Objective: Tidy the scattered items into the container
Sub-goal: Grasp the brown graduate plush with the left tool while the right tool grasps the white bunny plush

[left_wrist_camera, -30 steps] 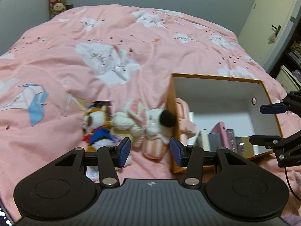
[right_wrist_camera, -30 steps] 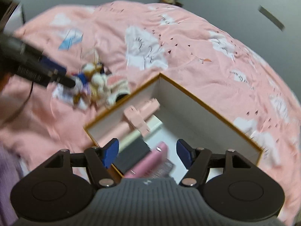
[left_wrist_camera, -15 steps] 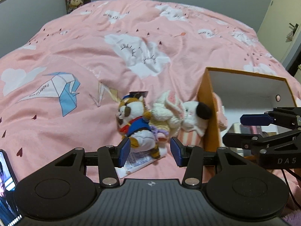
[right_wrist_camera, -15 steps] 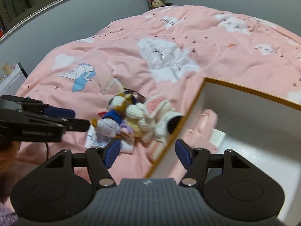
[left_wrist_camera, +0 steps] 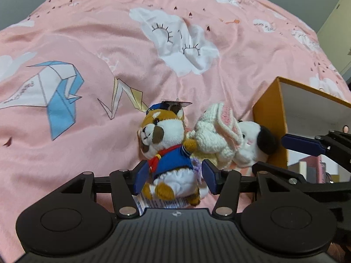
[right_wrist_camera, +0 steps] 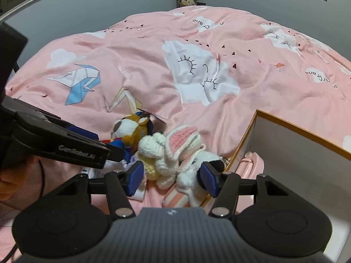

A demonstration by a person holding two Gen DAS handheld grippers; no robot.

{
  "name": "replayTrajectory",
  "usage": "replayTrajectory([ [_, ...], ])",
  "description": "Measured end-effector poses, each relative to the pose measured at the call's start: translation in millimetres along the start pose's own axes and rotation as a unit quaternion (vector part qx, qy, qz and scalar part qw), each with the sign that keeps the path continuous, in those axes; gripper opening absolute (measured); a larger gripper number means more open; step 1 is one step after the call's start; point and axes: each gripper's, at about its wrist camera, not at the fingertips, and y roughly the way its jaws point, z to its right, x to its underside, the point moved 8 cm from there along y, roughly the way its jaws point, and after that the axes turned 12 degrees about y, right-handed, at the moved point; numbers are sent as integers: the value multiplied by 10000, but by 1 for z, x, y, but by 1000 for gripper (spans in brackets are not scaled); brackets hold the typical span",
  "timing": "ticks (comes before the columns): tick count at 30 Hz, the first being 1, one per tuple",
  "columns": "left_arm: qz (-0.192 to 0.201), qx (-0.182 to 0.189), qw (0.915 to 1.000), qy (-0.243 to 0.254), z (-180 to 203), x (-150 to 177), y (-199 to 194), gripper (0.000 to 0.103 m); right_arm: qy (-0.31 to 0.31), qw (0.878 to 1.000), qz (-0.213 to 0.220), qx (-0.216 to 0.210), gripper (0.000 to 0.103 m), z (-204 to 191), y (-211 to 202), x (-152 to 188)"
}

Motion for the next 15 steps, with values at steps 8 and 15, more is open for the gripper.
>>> replayTrajectory([
  [8, -212, 103, 9990, -388, -10, -5, 32, 59, -52, 9998, -44, -163, 61, -2, 12, -5],
  [15, 24, 65, 9990, -450, -16, -7, 26, 44, -104, 9994, -135, -296, 60, -12, 26, -12],
])
